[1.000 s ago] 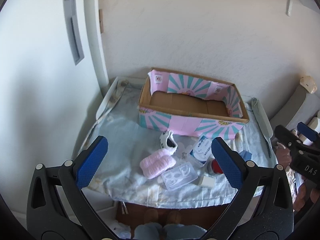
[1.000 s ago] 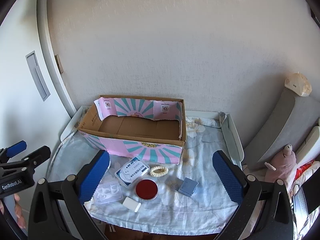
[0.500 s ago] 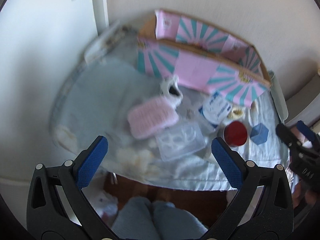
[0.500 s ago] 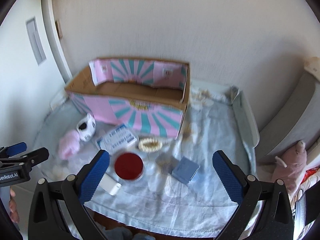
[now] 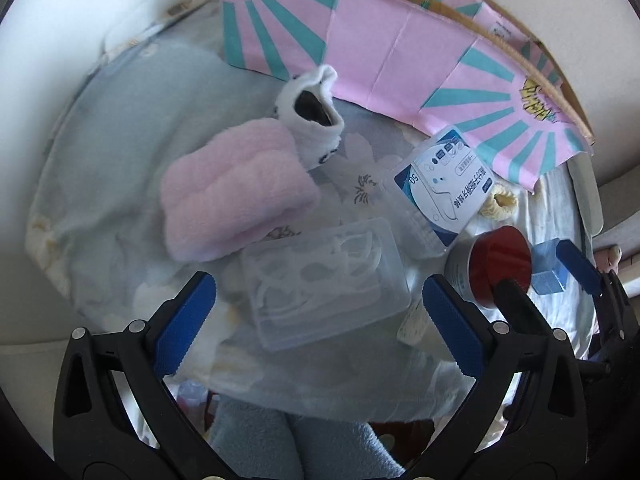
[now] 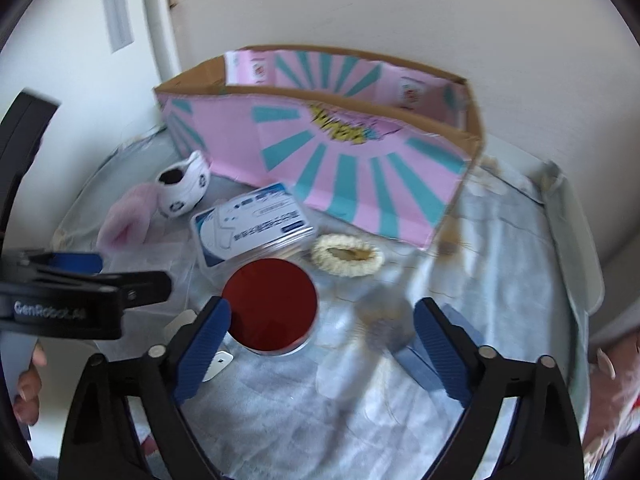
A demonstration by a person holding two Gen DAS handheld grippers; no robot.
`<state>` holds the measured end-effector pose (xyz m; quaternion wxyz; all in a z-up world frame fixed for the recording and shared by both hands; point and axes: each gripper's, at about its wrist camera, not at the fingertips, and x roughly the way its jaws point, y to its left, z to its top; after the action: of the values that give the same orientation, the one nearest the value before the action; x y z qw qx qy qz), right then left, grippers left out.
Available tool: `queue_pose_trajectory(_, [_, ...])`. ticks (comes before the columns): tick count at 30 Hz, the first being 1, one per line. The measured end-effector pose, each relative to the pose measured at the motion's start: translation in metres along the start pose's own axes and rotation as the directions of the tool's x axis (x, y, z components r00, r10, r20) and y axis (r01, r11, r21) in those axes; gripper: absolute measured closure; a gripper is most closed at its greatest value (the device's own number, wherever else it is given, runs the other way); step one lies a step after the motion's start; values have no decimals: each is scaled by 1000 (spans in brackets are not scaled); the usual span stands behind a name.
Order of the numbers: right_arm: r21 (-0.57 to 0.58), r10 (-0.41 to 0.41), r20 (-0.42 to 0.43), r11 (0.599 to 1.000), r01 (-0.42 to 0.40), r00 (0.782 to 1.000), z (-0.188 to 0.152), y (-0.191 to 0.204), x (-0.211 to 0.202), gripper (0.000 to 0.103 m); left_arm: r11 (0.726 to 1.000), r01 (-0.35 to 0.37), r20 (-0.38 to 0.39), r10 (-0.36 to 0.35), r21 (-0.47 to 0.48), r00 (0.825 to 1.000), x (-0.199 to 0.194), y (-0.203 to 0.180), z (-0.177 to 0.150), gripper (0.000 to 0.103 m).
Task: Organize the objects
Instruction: 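Grasp the clear plastic case with the left tool while the right tool grasps the red-lidded jar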
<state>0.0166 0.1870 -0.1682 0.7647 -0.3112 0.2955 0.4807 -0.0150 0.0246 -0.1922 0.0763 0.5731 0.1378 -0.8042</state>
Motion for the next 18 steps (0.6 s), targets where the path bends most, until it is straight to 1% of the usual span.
queue_pose_trajectory(1, [-5,19,4,1000,-19,1000,1,0,2,14,1000,-5,-8,5,2,1000,4,-2,0,1])
queue_pose_trajectory(3, [-21,53,4,998,-53,999,3,1,2,22,1000,-7,-19,7,-5,1000,9,-4,0,3])
queue_pose_trajectory(6, [-40,82,2,996,-82,997,1,2,4,25,1000,-6,-26,5,-17,1000,12,-4,-1,3])
queue_pose_trajectory(8, [-48,113,-10,992,-113,994,-2,5,5,26,1000,-17,-24,16,-12,1000,13,-5,-2,3])
queue_pose_trajectory(9, [-49,118,-8,992,-118,993,-3,6,6,27,1000,-23,-25,23,-8,999,13,-6,-2,3])
queue_pose_trajectory(11, [-50,113,-12,992,-114,993,-7,10,7,27,999,-36,-21,36,6,999,13,-8,-4,7])
queue_pose_trajectory(13, [-51,118,-18,992,-119,993,-9,12,11,30,999,-47,-13,47,23,999,12,-10,-5,11])
queue_pose_trajectory(15, [-46,119,-25,992,-120,993,-8,13,16,40,998,-48,-3,48,33,999,11,-11,-7,15])
queue_pose_trajectory(16, [-42,115,-29,992,-116,993,-8,13,19,43,998,-50,2,50,40,999,10,-11,-8,15])
queue_pose_trajectory(18, [-40,96,-40,994,-98,995,-8,13,25,52,998,-47,9,47,45,999,9,-12,-11,16])
